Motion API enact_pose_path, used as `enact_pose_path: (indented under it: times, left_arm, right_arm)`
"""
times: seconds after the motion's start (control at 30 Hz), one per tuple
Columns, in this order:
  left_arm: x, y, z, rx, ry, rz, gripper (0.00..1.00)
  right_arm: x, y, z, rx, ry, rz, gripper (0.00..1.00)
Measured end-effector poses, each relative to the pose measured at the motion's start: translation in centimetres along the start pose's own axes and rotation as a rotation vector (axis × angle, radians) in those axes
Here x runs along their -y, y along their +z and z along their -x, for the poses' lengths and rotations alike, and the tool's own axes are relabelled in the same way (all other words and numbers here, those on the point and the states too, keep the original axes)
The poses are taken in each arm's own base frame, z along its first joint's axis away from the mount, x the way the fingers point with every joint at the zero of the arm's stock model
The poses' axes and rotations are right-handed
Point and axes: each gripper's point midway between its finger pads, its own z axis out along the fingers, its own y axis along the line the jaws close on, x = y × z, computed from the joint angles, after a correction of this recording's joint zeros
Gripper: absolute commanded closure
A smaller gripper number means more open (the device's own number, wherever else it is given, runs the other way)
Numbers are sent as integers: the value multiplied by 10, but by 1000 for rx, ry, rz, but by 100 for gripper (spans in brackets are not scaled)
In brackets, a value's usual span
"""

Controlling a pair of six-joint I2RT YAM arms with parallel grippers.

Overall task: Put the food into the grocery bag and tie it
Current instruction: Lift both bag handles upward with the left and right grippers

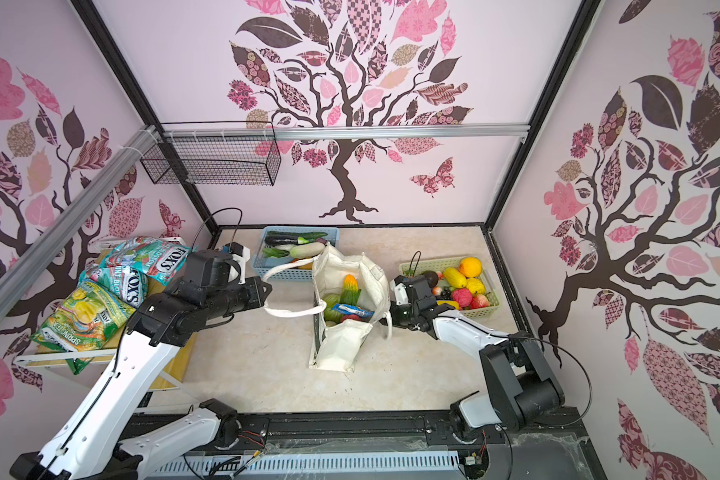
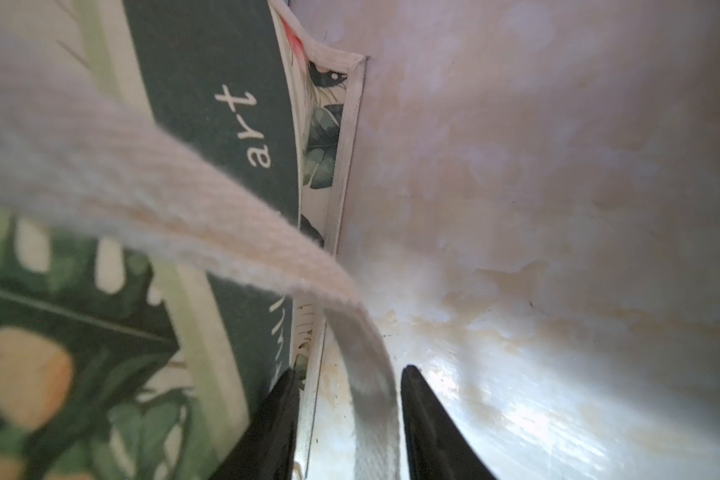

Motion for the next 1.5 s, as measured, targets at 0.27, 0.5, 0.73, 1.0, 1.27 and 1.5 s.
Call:
enact_pose_path:
  times: [0.27,0.5,0.73,1.0,1.27,1.5]
  left_arm:
    - [1,-11,11,31,13,12,87]
    - [3,-15,18,35,27,23,87]
    - [6,-23,35,65,41,47,86]
    - [12,-33,53,101,49,47,86]
    - [30,-22,67,85,33,-3,86]
    - [63,-13,72,74,29,-86,84]
  right_arm:
    - [16,3,-13,-16,24,-46,82]
    - [24,-5,-10,1,22,-119,89]
    - [14,-46,32,126,-7,-253,88]
    - [-37,-121,90,344,-91,-269,87]
    - [-120,-176,135,488,-185,-89,87]
    - [-191,-185,128,488,-290,135,86]
